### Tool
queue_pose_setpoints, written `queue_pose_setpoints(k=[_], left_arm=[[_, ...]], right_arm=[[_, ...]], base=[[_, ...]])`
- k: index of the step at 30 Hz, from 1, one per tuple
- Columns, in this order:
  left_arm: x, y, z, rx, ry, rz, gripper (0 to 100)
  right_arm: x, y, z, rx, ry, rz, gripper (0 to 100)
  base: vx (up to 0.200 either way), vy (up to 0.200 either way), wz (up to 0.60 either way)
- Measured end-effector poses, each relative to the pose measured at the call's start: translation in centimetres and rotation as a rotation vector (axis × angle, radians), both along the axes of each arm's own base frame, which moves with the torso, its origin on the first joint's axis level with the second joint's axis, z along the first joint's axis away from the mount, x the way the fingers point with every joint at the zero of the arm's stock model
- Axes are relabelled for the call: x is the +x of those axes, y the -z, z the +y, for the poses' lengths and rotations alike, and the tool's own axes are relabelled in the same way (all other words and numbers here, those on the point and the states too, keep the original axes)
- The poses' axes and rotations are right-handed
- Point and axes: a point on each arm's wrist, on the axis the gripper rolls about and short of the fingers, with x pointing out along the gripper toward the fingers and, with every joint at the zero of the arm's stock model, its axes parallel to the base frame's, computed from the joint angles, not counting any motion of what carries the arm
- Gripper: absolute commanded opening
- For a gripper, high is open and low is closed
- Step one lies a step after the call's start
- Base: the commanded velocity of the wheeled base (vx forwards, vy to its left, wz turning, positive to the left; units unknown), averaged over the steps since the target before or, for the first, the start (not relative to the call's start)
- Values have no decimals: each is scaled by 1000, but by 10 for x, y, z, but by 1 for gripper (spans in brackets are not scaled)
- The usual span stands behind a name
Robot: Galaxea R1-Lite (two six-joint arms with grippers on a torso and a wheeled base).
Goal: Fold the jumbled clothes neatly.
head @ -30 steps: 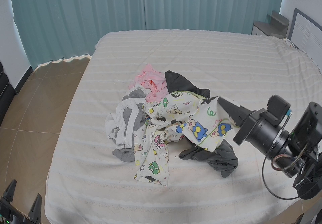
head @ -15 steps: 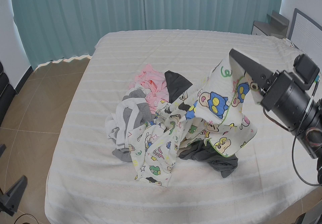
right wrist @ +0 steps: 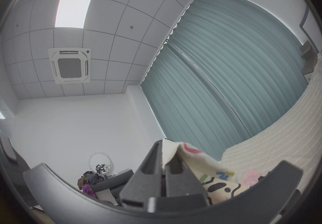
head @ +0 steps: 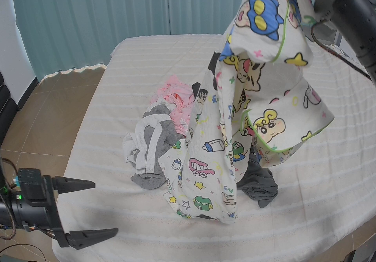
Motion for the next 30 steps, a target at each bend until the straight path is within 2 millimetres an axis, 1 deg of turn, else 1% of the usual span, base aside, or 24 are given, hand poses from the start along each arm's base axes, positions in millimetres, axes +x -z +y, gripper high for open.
queue_pose_setpoints(k=[3,6,10,14,17,21,30], left_arm=[[11,2,-14,-8,74,-7,100],[21,2,-30,-36,132,-27,100],[30,2,-47,-78,142,-33,100],[36,-2,-68,-166,117,-22,100],[41,-3,-82,-193,49,-27,100],[51,-7,-103,-237,-52,-96,100],[68,7,-146,-233,-292,-166,100]], right_arm=[[2,-7,10,10,-18,-6,0],[6,-7,23,12,-27,3,0],[11,-3,36,7,-26,23,0],[17,2,48,2,-12,45,0],[21,6,54,-1,-2,58,0],[26,11,61,-8,8,71,0],[32,17,67,-16,15,89,0]], base=[[0,0,0],[0,0,0],[0,0,0],[0,0,0],[0,0,0],[0,0,0],[0,0,0]])
